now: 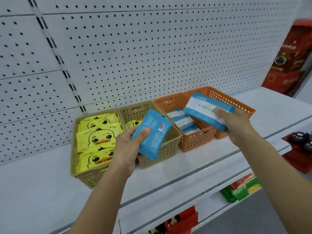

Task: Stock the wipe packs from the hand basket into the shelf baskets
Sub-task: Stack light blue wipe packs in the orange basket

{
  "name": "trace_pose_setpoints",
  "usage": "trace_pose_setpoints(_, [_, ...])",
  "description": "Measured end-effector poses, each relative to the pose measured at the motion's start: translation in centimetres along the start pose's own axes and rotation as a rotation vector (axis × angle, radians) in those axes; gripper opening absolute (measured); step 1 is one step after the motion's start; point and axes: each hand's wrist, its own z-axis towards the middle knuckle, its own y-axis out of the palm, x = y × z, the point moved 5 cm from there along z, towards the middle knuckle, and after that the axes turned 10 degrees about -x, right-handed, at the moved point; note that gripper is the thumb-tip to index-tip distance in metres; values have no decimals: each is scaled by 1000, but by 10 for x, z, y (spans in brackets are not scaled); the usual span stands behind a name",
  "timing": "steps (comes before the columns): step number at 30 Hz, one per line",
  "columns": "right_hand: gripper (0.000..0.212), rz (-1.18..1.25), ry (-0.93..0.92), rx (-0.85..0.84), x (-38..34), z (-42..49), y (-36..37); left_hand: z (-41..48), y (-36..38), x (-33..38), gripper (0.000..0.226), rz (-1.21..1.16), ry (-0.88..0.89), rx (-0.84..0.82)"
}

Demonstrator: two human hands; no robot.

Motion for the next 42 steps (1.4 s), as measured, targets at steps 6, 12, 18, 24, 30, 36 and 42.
trace_pose_setpoints(6, [21,-410,42,-165,-3,101,3,42,10,1,16,43,57,127])
trace_pose_setpoints(12, [17,-982,204,-531,29,157,23,83,33,-4,17,32,75,238])
trace_pose_setpoints(18, [40,-1348,187,-790,61,163,34,99,48,-12,22,19,78,320])
trace_pose_setpoints(24, [26,-1761,-45,-826,75,165,43,108,55,-16,24,49,59,332])
trace_pose_setpoints(30, [17,-1475,-481,-616,46,171,56,118,61,-14,24,59,2,248])
trace_pose_setpoints(36, [76,-530,179,-686,0,180,56,135,80,7,24,438,288,347])
trace_pose_setpoints(42, [37,-204,388,-741,13,186,58,157,113,-2,34,1084,476,204])
